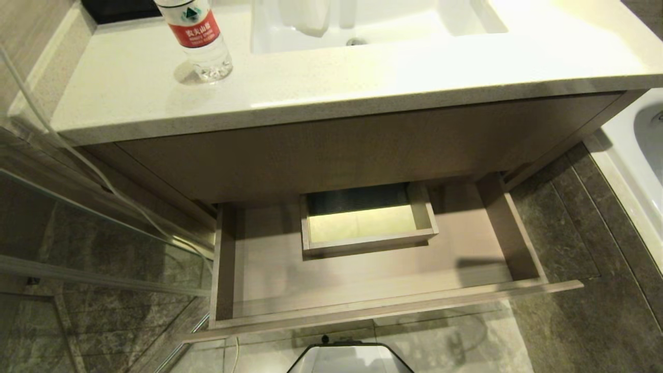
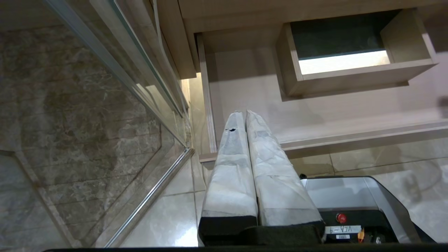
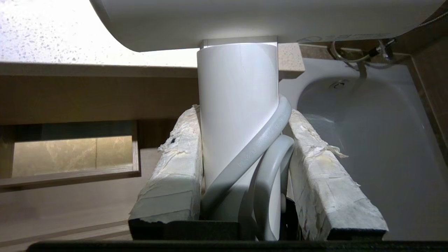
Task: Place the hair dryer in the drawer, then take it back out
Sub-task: Place it on the countertop
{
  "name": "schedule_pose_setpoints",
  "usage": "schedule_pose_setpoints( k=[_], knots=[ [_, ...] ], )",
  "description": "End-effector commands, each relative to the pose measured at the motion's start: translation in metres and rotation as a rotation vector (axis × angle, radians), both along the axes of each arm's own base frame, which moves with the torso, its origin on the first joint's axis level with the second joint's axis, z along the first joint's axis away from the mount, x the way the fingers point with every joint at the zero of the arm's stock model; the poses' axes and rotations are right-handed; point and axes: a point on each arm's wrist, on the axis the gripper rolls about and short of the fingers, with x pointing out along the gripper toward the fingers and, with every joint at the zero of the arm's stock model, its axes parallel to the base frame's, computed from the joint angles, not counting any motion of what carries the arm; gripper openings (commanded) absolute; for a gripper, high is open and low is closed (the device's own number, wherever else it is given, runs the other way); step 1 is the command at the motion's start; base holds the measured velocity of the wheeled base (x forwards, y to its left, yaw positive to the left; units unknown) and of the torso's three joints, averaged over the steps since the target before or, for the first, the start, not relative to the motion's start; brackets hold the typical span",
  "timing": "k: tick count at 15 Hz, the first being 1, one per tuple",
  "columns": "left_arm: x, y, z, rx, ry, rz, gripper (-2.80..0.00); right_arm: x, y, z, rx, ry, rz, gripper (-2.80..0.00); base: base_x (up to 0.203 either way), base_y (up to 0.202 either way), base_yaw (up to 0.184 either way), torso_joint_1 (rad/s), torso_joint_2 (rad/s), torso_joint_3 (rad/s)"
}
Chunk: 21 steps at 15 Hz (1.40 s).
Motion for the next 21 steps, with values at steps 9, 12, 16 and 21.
schedule_pose_setpoints(
  k=[9,12,16,21],
  knots=[
    [0.0,0.0,0.0,0.0,-0.001,0.001,-2.8,0.02,-0.009,-0.023,0.051,0.219,-0.224,-2.8,0.0,0.0,0.0,0.007,-0.01,-0.005],
    [0.0,0.0,0.0,0.0,0.001,0.001,-2.8,0.015,-0.008,-0.017,0.037,0.17,-0.211,-2.8,0.0,0.0,0.0,0.0,0.0,0.0],
    [0.0,0.0,0.0,0.0,0.001,0.001,-2.8,0.01,-0.007,-0.014,0.024,0.129,-0.186,-2.8,0.0,0.0,0.0,0.158,0.02,0.184],
    [0.0,0.0,0.0,0.0,0.0,0.001,-2.8,0.013,-0.007,-0.016,0.017,0.146,-0.186,-2.8,0.0,0.0,0.0,0.277,0.01,0.283]
  ],
)
